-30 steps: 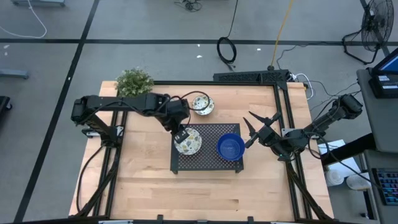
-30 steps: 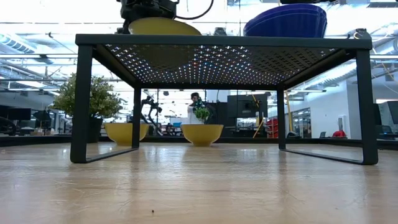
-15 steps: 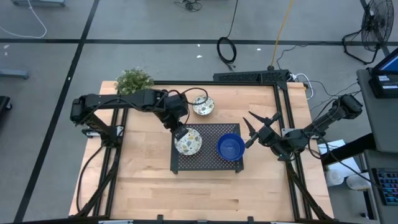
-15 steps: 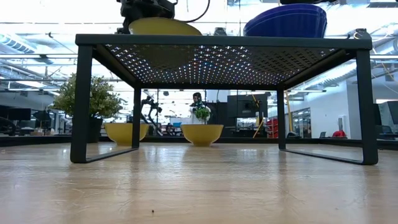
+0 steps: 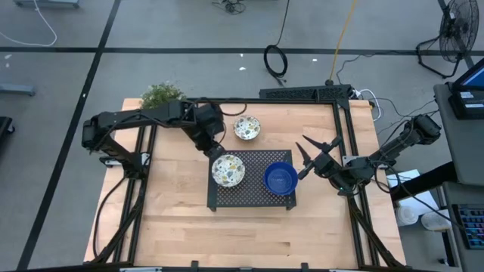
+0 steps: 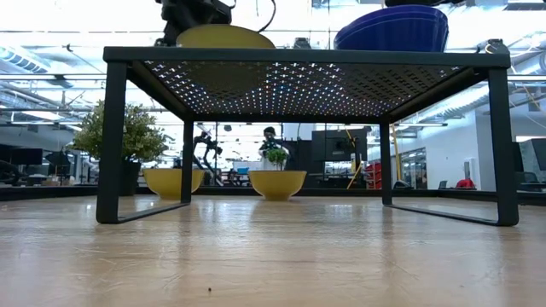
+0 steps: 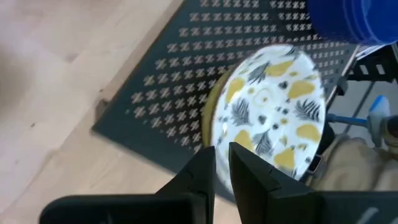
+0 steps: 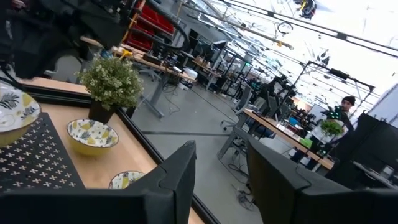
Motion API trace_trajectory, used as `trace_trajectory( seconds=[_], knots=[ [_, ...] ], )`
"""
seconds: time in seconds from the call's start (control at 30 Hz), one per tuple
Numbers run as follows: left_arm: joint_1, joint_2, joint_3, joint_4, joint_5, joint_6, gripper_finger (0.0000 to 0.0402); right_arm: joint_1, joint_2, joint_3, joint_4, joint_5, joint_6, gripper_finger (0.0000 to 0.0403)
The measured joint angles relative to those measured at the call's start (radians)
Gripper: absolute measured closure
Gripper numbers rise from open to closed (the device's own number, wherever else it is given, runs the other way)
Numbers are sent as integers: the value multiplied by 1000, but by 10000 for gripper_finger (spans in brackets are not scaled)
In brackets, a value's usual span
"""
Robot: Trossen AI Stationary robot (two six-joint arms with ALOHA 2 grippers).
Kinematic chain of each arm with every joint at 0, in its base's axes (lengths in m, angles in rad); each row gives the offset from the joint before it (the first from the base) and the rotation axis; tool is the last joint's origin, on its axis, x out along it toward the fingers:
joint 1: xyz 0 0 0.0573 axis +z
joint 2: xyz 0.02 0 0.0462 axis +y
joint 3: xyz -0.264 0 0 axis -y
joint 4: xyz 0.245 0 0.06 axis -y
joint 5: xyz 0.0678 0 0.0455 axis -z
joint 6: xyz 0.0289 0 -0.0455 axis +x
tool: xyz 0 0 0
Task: Pick & Place Mini bowls
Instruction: Stack the right white bowl on the white bowl on the shelf
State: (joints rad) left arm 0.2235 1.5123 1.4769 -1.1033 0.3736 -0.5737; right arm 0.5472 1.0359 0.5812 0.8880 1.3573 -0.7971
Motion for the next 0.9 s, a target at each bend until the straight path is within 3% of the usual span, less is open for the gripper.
trace_trajectory(
  seconds=[0.13, 0.33, 0.47, 0.67, 0.9],
  knots=[
    [30, -39, 0, -76, -75, 34, 350, 0, 0, 0, -2, 29, -1, 273],
    [41, -81, 0, -205, -404, 35, 350, 0, 0, 0, -2, 31, -2, 273],
    [40, -92, 0, -245, -527, 21, 350, 0, 0, 0, -3, 34, -4, 273],
    [27, -121, 0, -195, -629, 21, 350, -1, 0, 0, -4, 34, -3, 273],
    [-69, -176, -28, -2, -1020, 77, 350, -5, 0, 0, -10, 34, 0, 273]
  ],
)
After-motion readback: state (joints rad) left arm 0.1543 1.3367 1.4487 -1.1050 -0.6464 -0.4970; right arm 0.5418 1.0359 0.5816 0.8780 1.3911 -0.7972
